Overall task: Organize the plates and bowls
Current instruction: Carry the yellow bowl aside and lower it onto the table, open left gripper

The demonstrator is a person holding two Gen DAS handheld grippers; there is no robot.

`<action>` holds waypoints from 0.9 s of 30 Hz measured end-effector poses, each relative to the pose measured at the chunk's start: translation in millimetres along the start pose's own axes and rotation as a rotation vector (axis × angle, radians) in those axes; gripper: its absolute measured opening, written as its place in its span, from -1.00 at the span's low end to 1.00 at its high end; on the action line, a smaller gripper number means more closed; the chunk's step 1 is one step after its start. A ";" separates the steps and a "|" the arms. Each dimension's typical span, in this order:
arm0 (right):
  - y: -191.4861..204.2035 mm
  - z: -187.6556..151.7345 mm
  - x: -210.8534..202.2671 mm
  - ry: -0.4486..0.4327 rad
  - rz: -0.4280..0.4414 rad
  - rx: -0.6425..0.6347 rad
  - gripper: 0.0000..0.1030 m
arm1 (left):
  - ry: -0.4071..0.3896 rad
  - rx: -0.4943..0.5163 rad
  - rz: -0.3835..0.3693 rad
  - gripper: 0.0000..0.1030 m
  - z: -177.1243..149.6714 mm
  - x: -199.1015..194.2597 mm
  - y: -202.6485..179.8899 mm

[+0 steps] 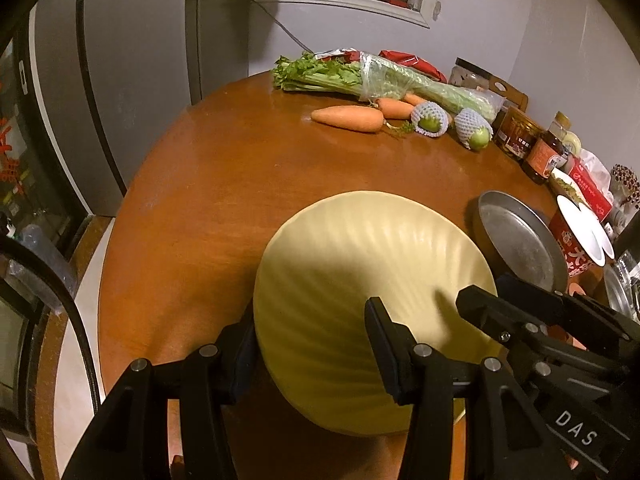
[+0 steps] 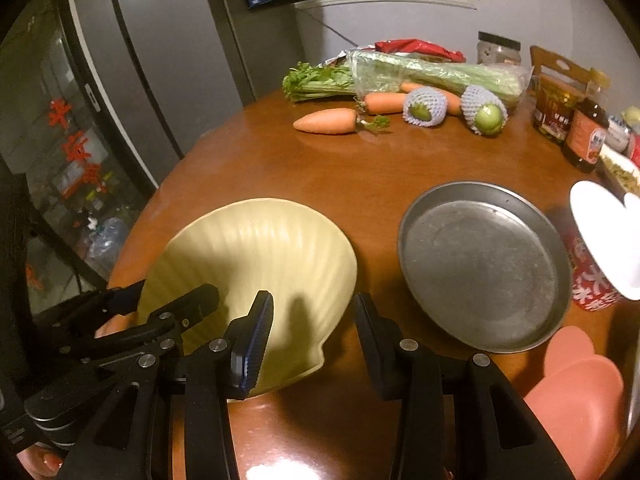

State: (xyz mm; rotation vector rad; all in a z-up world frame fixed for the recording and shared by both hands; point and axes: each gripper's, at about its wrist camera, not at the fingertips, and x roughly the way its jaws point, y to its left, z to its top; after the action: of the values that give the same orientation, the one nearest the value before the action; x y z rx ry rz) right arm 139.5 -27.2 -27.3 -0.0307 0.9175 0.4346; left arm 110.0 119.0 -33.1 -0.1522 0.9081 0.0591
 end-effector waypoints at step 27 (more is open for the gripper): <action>-7.0 -3.5 -47.3 -0.096 -0.014 0.042 -0.03 | -0.113 0.030 0.059 0.32 -8.4 -52.5 -14.4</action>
State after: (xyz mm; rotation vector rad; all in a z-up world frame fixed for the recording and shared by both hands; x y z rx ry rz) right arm 114.5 -50.9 6.2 0.0224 0.8315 0.4004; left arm 72.8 104.2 4.7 -0.0932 0.8001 0.1078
